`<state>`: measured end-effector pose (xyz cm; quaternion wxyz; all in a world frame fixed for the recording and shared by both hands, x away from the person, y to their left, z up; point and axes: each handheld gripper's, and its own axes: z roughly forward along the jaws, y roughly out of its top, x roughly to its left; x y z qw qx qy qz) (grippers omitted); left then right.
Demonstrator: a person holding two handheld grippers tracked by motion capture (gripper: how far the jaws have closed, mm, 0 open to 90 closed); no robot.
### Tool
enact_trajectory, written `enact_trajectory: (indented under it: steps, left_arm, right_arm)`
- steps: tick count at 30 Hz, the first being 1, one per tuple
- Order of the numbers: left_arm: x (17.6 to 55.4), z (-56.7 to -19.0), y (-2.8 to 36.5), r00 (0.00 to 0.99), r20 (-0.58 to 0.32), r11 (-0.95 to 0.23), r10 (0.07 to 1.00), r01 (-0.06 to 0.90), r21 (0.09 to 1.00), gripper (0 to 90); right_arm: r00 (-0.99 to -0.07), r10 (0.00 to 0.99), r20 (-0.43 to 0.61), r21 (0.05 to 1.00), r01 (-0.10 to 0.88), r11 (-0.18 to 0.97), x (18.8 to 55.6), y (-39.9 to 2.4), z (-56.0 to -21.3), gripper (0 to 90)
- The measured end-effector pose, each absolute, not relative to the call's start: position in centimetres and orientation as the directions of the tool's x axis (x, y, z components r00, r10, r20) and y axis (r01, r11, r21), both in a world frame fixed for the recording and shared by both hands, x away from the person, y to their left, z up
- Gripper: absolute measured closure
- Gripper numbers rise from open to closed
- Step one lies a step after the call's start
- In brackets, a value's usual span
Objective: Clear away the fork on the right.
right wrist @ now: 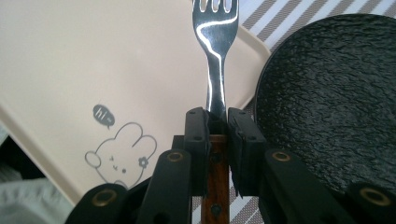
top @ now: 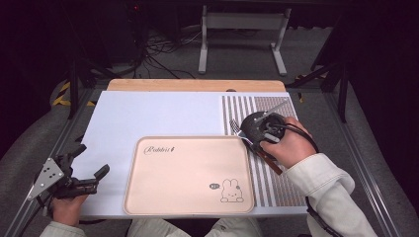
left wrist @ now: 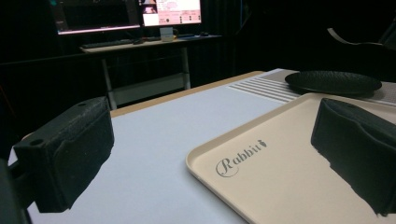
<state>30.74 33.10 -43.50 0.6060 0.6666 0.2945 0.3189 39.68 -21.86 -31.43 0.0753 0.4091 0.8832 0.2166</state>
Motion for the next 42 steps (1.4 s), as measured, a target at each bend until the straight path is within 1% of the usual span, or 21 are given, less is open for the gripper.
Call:
enact_trajectory:
  steps: [2, 6, 11, 19, 26, 33, 37, 42]
  left_arm:
    - [30.7, -43.5, 33.1, 0.623, 0.069, -0.092, 0.779, 0.005, 0.996, 0.0]
    - [30.7, -43.5, 33.1, 0.624, 0.067, -0.091, 0.779, 0.006, 0.996, 0.0]
    - [30.7, -43.5, 33.1, 0.624, 0.068, -0.091, 0.779, 0.005, 0.996, 0.0]
    - [30.7, -43.5, 33.1, 0.624, 0.07, -0.093, 0.778, 0.005, 0.996, 0.0]
    - [30.7, -43.5, 33.2, 0.624, 0.067, -0.089, 0.779, 0.005, 0.996, 0.0]
    - [30.7, -43.5, 33.2, 0.626, 0.069, -0.091, 0.777, 0.004, 0.996, 0.0]
    - [30.7, -43.4, 33.2, 0.625, 0.07, -0.092, 0.777, 0.003, 0.996, 0.0]
    - [30.7, -43.4, 33.2, 0.625, 0.069, -0.091, 0.778, 0.003, 0.996, 0.0]
  right_arm:
    - [-0.621, 0.781, 0.062, 0.444, 0.718, 0.536, 39.7, -21.6, -31.6, 79.2]
    - [-0.56, 0.827, 0.049, 0.43, 0.759, 0.489, 39.8, -20.9, -31.9, 79.2]
    - [-0.522, 0.85, 0.066, 0.42, 0.788, 0.451, 40.0, -20.3, -32.2, 79.1]
    - [-0.488, 0.872, 0.043, 0.387, 0.812, 0.436, 40.1, -19.3, -32.9, 79.2]
    - [-0.443, 0.894, 0.068, 0.387, 0.838, 0.386, 40.5, -18.3, -33.7, 79.1]
    - [-0.411, 0.911, 0.036, 0.394, 0.843, 0.366, 40.6, -17.6, -34.0, 79.2]
    - [-0.415, 0.908, 0.061, 0.384, 0.849, 0.362, 40.6, -17.3, -34.6, 79.2]
    - [-0.386, 0.92, 0.073, 0.372, 0.866, 0.334, 40.7, -17.4, -35.8, 79.1]
